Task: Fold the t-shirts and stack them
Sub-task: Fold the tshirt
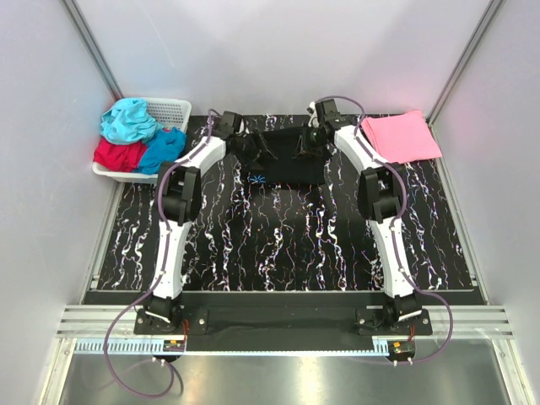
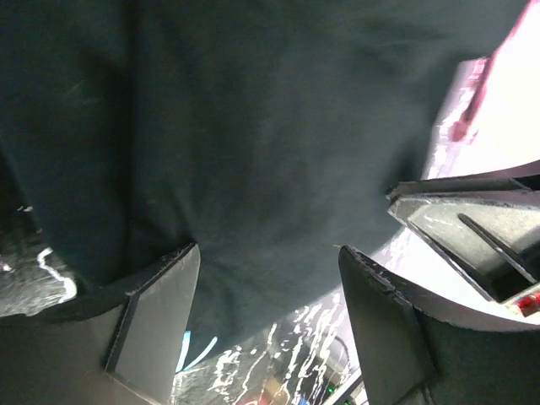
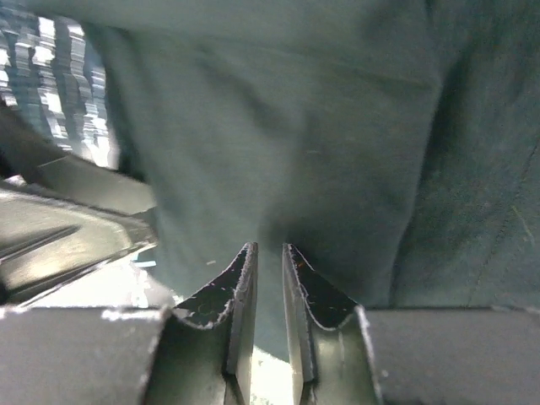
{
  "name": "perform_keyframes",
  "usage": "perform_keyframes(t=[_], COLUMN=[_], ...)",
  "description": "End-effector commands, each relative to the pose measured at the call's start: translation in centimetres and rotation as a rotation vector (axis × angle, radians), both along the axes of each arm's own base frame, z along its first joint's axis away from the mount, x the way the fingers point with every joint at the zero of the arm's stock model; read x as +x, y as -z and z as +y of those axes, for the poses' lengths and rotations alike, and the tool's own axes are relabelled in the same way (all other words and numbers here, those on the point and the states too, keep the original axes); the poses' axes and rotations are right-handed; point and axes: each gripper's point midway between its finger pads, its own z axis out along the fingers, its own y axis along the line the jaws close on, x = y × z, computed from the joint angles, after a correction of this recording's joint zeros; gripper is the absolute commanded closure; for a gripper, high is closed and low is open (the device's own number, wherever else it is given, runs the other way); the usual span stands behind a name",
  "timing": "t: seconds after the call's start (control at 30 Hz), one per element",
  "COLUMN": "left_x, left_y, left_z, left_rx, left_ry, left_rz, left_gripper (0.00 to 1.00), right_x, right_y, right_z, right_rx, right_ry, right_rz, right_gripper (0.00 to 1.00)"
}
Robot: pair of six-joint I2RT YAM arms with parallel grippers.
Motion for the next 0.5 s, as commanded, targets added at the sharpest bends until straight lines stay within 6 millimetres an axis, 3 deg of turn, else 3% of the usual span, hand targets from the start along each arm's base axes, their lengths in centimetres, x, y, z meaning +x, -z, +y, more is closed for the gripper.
perform_keyframes(t=[0.0, 0.1, 0.17, 0.2, 0.27, 0.3, 0.37, 0.4, 0.47], left_x=[-0.3, -1.9, -3.5, -4.1, -5.9, -6.6, -8.4, -8.9, -10.9], left_y=[0.1, 1.5, 2.3, 2.6, 3.3, 3.5, 4.2, 4.3, 4.7], left_z=[-0.1, 0.4, 0.8, 1.1, 1.7, 1.9, 2.8, 3.3, 4.1], left_rx=[0.024, 0.113, 0.186, 0.218, 0.284, 0.31, 0.402, 0.446, 0.509], left_ry=[-0.021, -0.01, 0.0, 0.009, 0.016, 0.029, 0.042, 0.055, 0.076], left_rz=[0.023, 0.064, 0.084, 0.086, 0.119, 0.124, 0.142, 0.136, 0.162], left_gripper=[0.27, 0.28, 0.28, 0.28, 0.28, 0.28, 0.28, 0.28, 0.28], right_x=[-1.1, -2.9, -3.8, -5.0, -6.2, -7.8, -9.2, -11.0, -12.3], right_y=[1.5, 3.5, 3.5, 4.6, 4.4, 5.7, 5.5, 6.9, 6.6], right_z=[0.3, 0.0, -0.1, -0.4, -0.5, -0.9, -0.9, -1.4, -1.7], right_rx=[0.005, -0.018, -0.046, -0.065, -0.083, -0.101, -0.125, -0.159, -0.212], right_ry=[0.016, 0.029, 0.041, 0.041, 0.044, 0.047, 0.041, 0.035, 0.046], right_rz=[0.086, 0.181, 0.194, 0.232, 0.246, 0.298, 0.302, 0.345, 0.334], right_gripper=[0.79, 0.87, 0.87, 0.87, 0.88, 0.88, 0.89, 0.89, 0.89])
